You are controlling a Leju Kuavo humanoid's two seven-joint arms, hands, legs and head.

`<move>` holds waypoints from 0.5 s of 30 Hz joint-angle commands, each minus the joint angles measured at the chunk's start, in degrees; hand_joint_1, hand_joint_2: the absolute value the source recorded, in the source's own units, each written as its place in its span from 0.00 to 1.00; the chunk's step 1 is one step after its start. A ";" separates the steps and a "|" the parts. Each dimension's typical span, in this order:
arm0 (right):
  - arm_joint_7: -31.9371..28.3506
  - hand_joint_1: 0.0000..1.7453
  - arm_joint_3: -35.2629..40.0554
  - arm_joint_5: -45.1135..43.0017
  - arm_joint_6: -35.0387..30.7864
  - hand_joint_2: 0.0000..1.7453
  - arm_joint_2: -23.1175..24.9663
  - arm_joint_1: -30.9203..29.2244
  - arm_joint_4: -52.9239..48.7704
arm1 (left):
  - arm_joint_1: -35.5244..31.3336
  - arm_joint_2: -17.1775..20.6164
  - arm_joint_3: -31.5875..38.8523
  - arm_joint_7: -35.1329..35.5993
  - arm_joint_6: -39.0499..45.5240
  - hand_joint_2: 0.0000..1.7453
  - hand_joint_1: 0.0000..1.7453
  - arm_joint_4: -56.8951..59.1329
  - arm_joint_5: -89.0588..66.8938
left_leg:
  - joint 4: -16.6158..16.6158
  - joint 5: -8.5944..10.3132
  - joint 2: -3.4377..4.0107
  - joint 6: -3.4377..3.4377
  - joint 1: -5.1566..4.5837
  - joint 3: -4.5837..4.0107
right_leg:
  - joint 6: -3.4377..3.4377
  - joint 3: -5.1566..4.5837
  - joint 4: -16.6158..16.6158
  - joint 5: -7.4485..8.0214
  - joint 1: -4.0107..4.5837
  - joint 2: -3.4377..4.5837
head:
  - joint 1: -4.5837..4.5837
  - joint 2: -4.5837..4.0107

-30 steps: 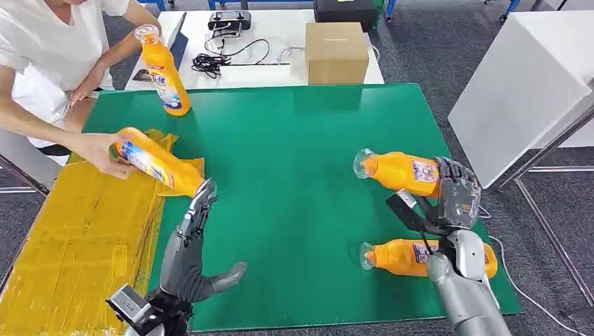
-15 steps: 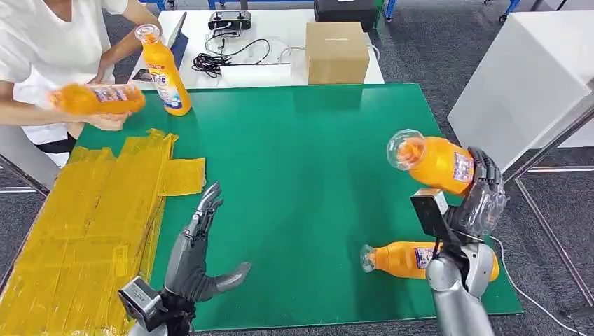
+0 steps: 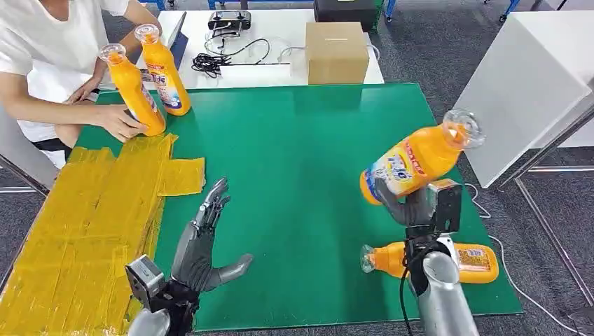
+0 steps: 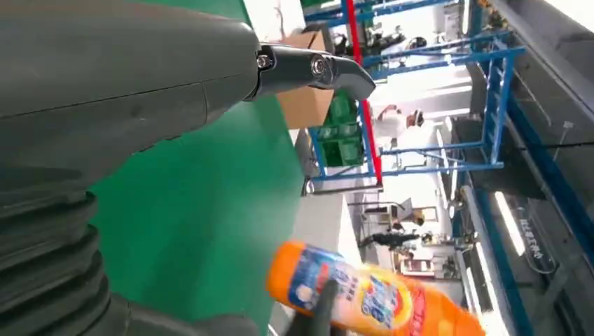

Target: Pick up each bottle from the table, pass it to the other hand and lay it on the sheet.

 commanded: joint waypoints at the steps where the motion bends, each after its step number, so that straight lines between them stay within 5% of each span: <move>1: -3.09 1.00 16.59 -1.09 7.11 1.00 2.77 -7.70 15.06 | -5.80 2.02 -4.16 0.34 -0.78 1.00 0.00 6.50 1.59 | -0.11 -0.11 0.45 -0.08 0.04 0.44 | 0.01 0.32 -0.14 0.03 0.04 0.40 | 0.00 0.00; 15: -2.49 1.00 29.28 6.44 2.51 1.00 7.13 -11.12 19.62 | -7.26 1.66 -5.50 0.06 -0.15 1.00 0.00 6.42 2.60 | -0.04 -0.04 0.17 -0.05 0.02 0.15 | 0.01 0.09 -0.04 0.01 0.01 0.14 | 0.00 0.00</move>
